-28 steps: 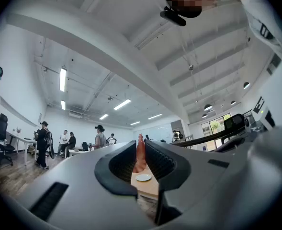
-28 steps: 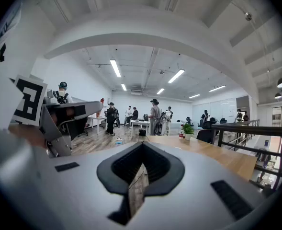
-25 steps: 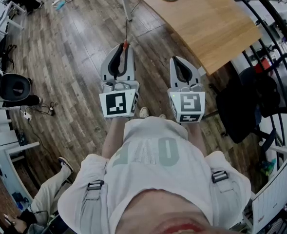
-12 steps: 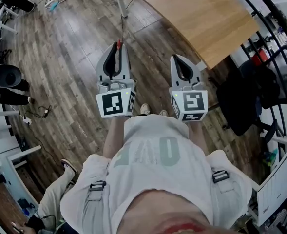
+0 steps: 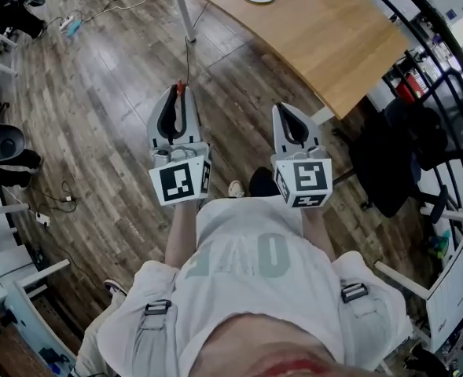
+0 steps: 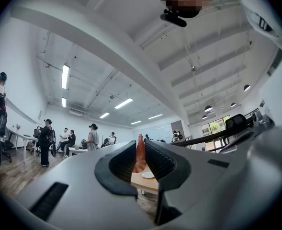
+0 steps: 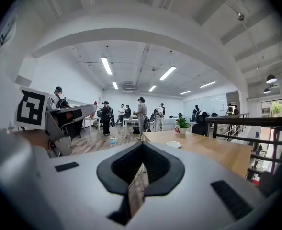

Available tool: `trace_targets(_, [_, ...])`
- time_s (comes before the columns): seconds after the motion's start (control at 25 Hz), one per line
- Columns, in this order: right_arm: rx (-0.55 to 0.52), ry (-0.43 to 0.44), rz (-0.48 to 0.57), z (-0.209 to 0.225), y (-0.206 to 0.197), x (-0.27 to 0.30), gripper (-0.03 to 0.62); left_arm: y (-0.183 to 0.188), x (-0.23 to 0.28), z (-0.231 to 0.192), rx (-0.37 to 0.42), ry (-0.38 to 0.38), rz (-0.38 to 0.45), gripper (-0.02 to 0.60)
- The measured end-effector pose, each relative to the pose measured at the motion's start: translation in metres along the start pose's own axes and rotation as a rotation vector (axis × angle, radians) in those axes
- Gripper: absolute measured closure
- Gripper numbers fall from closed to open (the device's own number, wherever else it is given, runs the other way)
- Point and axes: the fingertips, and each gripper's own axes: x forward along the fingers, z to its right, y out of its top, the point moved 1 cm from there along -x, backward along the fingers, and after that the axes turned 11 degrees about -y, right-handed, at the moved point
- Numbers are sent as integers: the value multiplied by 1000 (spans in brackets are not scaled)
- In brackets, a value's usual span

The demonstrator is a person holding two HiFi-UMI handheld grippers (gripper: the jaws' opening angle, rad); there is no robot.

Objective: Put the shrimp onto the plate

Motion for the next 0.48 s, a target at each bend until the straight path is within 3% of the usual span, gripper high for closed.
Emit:
trace_targets(0.2, [-24,-46,-29,9,-4,9,576,-7,15,-6,-30,-48,0,520])
trace_targets(0.48, [2,-57,38,22,16,37,576,-1,48,-6,-15,-88,32,520])
